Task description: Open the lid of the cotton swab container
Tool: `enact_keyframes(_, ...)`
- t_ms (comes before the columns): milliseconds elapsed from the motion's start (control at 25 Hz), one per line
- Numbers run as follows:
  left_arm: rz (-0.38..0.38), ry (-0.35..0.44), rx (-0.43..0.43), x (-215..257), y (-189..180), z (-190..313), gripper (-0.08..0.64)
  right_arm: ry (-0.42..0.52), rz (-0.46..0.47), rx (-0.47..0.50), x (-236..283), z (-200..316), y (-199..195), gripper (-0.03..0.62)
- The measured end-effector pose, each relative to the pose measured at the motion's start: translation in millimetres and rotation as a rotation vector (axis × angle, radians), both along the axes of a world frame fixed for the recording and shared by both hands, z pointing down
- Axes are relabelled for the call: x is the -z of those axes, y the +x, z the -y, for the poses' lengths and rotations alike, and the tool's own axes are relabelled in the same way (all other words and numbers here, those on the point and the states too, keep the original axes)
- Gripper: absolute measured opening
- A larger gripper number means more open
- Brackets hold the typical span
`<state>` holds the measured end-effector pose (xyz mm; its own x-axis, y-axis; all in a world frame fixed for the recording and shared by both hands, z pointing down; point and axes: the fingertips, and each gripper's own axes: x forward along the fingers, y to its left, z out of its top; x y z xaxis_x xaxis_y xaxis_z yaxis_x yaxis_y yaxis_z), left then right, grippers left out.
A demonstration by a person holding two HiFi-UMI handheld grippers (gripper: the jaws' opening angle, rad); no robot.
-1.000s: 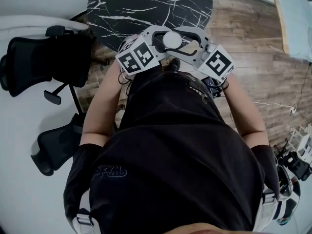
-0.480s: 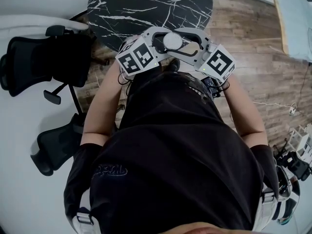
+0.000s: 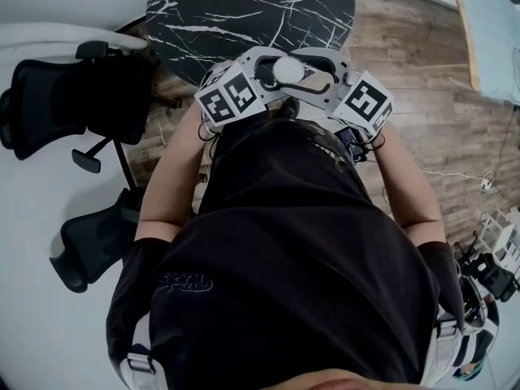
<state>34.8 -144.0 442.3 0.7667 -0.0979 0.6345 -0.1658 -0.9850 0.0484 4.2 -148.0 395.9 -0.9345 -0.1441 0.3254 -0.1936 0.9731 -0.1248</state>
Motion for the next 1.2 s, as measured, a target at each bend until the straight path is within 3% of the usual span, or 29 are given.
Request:
enact_keyframes(200, 0.029, 0.019, -0.015, -4.2, 0.3, -1.7, 0.255, -0.061, 0.031, 0.006, 0.1, -1.1, 0.7, 0.261)
enact_keyframes(680, 0.048, -0.009, -0.035, -12.8, 2.0, -3.3, 0.255, -0.082, -0.013, 0.039, -9.9, -1.4, 4.7, 0.262)
enact_keyframes(920, 0.041, -0.031, -0.028, -13.1, 4.2, -6.8, 0.256, -0.037, -0.026, 0.041, -5.3, -3.2, 6.3, 0.264)
enact_keyframes(1200, 0.068, -0.027, -0.032, -18.5, -0.8, -5.5, 0.256, 0.004, 0.024, 0.013, 16.8, 7.1, 7.1, 0.264)
